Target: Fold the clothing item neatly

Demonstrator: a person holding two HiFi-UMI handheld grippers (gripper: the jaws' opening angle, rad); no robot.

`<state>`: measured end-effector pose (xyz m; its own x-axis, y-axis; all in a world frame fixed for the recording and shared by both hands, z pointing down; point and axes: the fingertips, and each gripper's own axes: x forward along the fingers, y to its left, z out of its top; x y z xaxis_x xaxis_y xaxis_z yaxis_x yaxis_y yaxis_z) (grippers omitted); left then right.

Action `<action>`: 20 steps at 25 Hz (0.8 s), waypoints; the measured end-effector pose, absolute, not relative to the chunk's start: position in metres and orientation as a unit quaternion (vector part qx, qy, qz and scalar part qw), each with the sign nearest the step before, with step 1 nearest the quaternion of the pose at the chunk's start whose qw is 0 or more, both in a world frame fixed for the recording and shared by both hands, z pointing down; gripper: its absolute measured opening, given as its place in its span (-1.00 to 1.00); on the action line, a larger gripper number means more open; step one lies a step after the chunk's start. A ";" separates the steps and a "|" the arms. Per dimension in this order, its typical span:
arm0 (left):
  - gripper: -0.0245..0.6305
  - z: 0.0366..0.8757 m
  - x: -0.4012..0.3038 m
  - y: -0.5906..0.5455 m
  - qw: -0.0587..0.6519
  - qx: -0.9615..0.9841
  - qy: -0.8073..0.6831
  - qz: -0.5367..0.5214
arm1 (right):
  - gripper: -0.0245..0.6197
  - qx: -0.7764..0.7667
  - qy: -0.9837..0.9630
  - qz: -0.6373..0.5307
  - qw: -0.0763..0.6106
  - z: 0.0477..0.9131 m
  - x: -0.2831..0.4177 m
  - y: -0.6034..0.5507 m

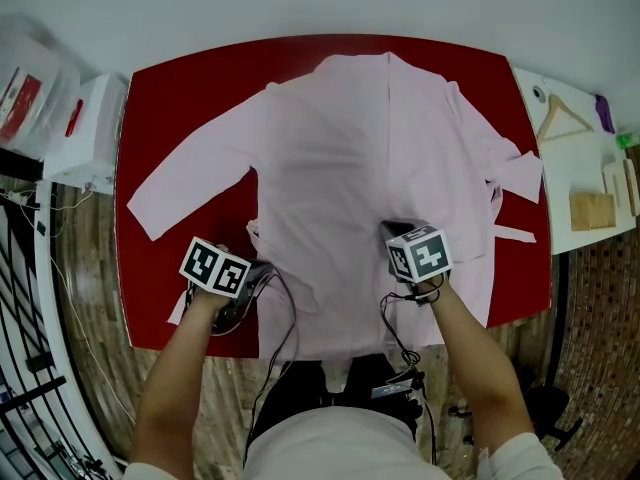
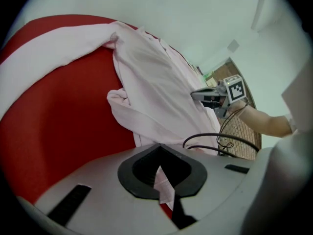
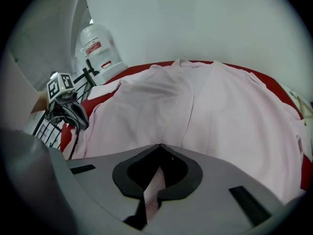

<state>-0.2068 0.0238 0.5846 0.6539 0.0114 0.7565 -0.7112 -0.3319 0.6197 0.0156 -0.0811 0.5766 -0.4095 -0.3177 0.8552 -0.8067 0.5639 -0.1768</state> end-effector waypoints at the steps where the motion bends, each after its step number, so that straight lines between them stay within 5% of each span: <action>1: -0.92 0.584 -0.209 0.024 0.530 0.740 -0.237 0.339 | -0.89 0.362 -0.783 0.300 0.407 0.576 0.016 -0.082; 20: -0.91 0.555 -0.174 0.134 0.516 0.774 -0.190 0.313 | -0.88 0.328 -0.779 0.337 0.415 0.566 0.001 0.049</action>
<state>-0.1740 0.1338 0.5550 0.7320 0.0294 0.6807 -0.6171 -0.3949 0.6806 0.0012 0.0491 0.5664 -0.4418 -0.2316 0.8667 -0.7897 0.5588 -0.2532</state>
